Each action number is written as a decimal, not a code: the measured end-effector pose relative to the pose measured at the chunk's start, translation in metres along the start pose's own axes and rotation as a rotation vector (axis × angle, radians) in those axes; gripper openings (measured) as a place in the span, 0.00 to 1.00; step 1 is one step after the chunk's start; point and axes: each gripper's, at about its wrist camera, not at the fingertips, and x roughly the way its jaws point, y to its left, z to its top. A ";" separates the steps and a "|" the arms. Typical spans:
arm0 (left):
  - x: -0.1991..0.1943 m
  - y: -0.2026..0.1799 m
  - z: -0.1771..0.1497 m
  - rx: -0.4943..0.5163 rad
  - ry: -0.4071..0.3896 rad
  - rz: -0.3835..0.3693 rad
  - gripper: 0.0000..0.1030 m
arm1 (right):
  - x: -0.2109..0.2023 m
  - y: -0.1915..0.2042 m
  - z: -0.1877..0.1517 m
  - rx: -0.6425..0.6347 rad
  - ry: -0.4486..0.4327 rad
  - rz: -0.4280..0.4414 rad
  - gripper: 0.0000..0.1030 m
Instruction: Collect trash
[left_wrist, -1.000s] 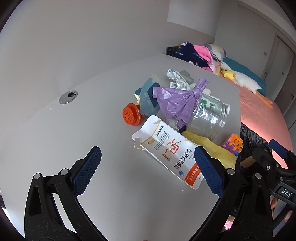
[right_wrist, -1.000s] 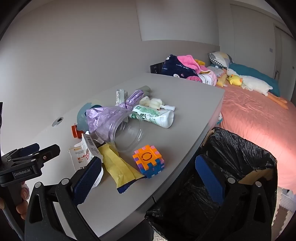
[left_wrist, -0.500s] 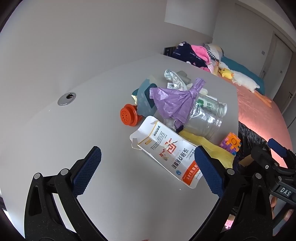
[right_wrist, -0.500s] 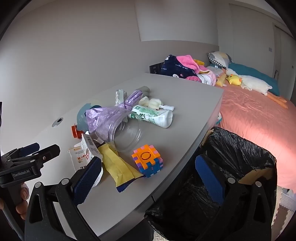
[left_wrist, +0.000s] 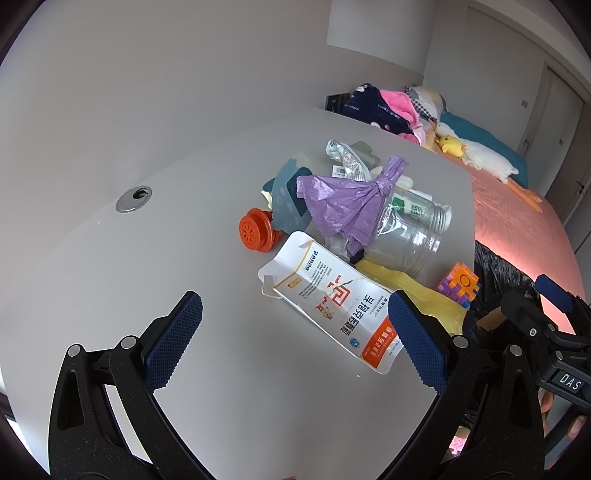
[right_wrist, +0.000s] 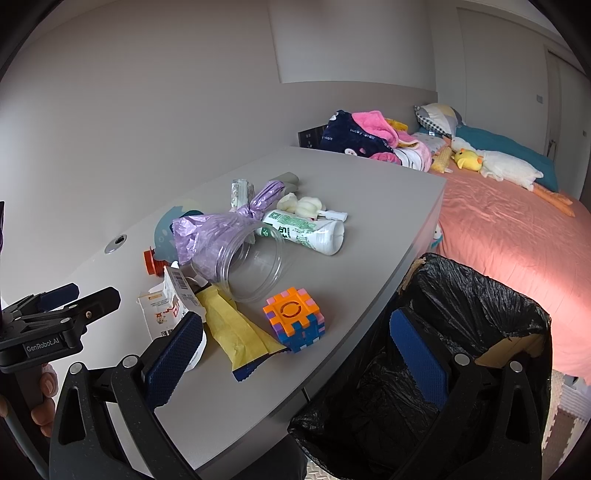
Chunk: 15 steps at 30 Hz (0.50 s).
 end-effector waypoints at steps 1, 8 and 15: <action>0.000 0.000 0.000 0.000 -0.001 0.002 0.94 | -0.001 0.001 0.000 0.000 0.000 0.001 0.98; 0.002 0.000 0.000 0.003 0.002 0.000 0.94 | -0.001 0.001 0.000 0.000 0.000 -0.001 0.98; 0.002 -0.001 -0.001 0.002 0.002 -0.001 0.94 | -0.002 0.001 0.000 -0.001 0.004 -0.002 0.98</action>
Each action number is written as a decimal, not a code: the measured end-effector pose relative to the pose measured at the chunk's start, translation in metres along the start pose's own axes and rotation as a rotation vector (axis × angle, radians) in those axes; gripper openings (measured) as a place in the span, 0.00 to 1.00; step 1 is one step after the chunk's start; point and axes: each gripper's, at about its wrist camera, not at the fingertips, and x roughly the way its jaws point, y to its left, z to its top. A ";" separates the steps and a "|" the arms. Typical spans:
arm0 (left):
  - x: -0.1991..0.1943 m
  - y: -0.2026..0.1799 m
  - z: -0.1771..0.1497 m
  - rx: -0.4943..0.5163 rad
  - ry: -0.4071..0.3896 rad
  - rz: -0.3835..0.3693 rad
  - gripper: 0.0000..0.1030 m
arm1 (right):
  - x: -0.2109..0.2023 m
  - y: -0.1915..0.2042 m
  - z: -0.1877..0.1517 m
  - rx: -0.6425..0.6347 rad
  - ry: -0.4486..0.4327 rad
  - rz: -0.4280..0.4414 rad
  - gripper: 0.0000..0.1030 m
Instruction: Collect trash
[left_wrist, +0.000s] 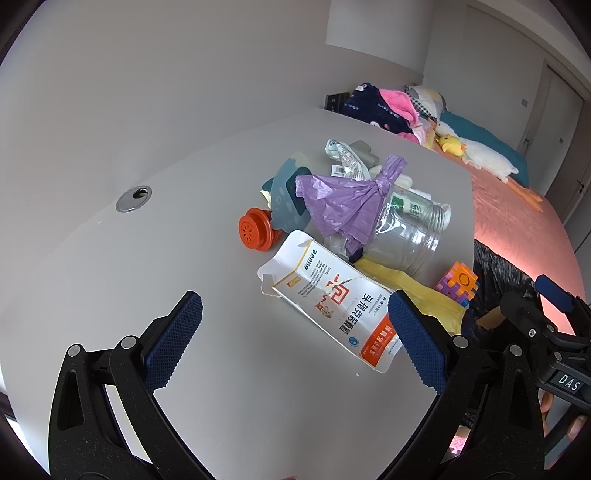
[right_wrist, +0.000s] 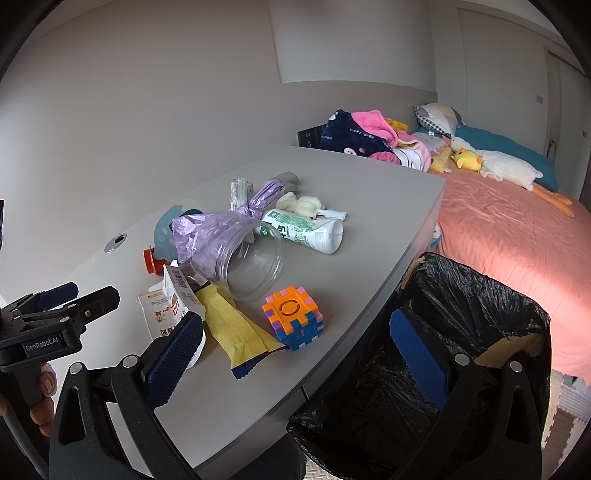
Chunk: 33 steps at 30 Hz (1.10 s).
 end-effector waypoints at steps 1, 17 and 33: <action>0.000 0.000 0.000 -0.001 0.001 -0.002 0.94 | 0.000 0.000 0.000 -0.001 0.002 0.000 0.98; 0.001 0.000 -0.001 -0.009 0.012 -0.022 0.94 | 0.001 0.000 -0.001 -0.004 0.000 -0.002 0.98; 0.001 0.003 0.000 -0.017 0.020 -0.021 0.94 | 0.000 0.000 -0.001 -0.005 0.000 -0.002 0.98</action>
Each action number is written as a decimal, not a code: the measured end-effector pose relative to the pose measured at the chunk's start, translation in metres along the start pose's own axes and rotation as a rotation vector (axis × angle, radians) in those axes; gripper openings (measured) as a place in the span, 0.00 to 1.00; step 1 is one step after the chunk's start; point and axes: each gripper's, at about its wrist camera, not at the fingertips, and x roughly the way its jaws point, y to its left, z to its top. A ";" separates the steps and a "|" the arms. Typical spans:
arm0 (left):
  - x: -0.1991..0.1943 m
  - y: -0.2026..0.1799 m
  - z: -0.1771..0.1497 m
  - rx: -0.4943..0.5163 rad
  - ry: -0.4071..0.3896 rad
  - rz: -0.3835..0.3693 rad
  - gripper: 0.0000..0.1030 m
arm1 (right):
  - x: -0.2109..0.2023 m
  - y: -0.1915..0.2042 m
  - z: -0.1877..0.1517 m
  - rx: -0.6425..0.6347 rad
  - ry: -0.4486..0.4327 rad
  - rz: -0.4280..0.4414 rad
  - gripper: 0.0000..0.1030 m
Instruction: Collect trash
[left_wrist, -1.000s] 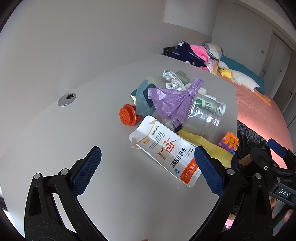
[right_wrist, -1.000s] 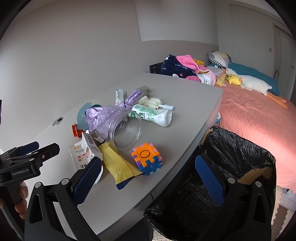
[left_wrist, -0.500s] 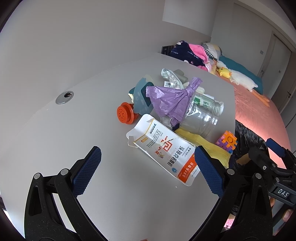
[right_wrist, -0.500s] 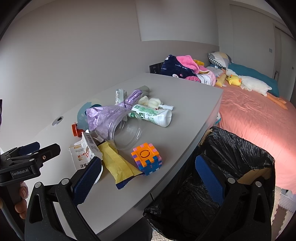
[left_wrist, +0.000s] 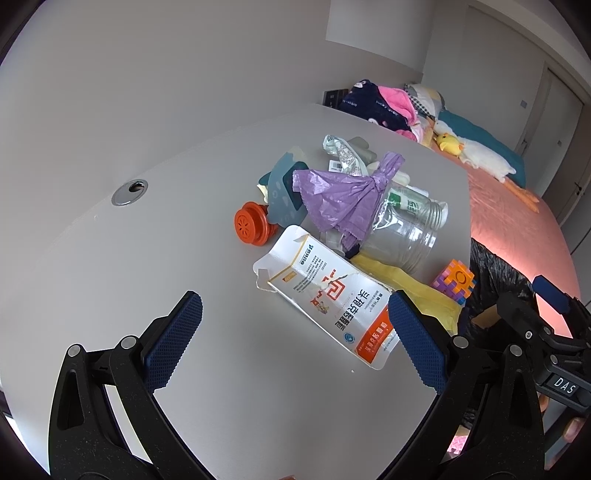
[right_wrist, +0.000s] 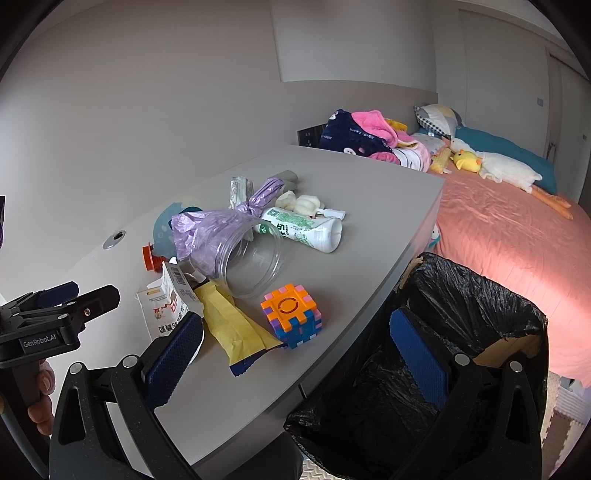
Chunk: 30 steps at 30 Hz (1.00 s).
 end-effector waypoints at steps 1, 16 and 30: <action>0.000 0.000 0.000 0.000 0.000 0.001 0.94 | 0.000 0.000 0.000 0.000 0.001 0.001 0.98; 0.019 0.002 0.000 -0.018 0.058 0.010 0.94 | 0.020 -0.009 -0.006 -0.008 0.033 0.007 0.98; 0.056 0.004 0.015 -0.155 0.147 0.008 0.94 | 0.045 -0.020 -0.004 0.007 0.044 0.088 0.98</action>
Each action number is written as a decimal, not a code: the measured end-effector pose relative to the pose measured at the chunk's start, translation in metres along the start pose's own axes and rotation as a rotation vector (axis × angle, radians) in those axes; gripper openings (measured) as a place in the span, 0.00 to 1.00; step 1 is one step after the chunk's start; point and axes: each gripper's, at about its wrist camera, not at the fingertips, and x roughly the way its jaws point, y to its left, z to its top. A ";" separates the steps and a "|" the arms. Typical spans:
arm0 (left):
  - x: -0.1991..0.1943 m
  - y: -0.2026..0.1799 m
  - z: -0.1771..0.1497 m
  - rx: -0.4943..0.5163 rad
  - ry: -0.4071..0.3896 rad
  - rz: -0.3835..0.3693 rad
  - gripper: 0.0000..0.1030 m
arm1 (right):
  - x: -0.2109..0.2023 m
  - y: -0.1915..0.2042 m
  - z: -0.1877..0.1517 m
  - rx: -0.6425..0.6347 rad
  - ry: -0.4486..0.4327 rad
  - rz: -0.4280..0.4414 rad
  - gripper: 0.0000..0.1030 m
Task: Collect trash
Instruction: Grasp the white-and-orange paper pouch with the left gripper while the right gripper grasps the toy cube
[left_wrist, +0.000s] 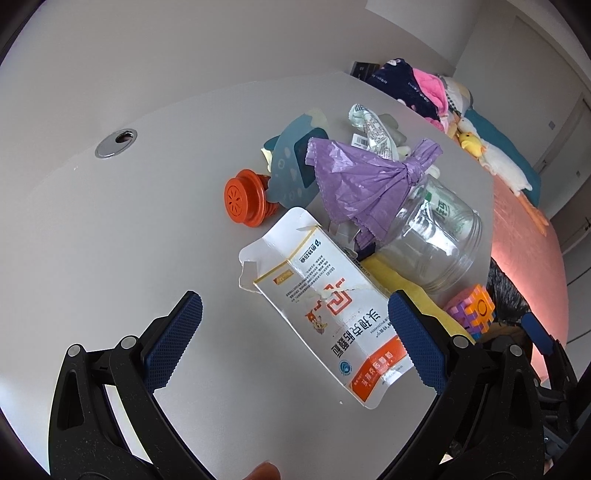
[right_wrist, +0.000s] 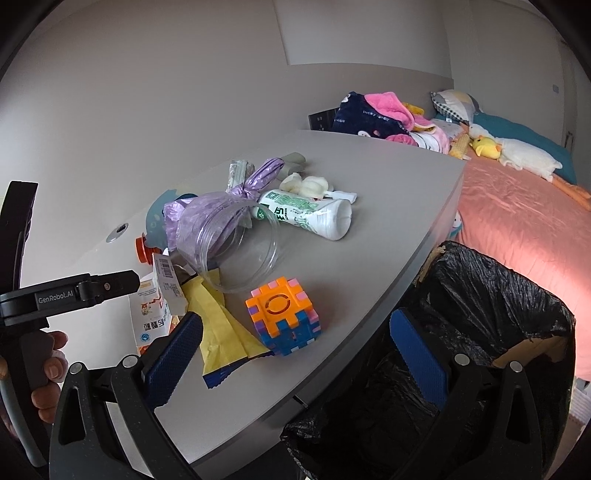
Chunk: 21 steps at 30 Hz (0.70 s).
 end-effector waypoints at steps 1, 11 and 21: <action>0.003 -0.001 0.002 -0.004 0.003 0.012 0.94 | 0.002 -0.001 0.000 0.001 0.001 0.001 0.98; 0.028 -0.003 0.012 -0.049 0.053 0.082 0.94 | 0.030 -0.007 0.002 0.006 0.048 0.016 0.87; 0.036 -0.005 0.010 -0.051 0.059 0.106 0.86 | 0.047 -0.003 -0.004 -0.031 0.074 0.022 0.49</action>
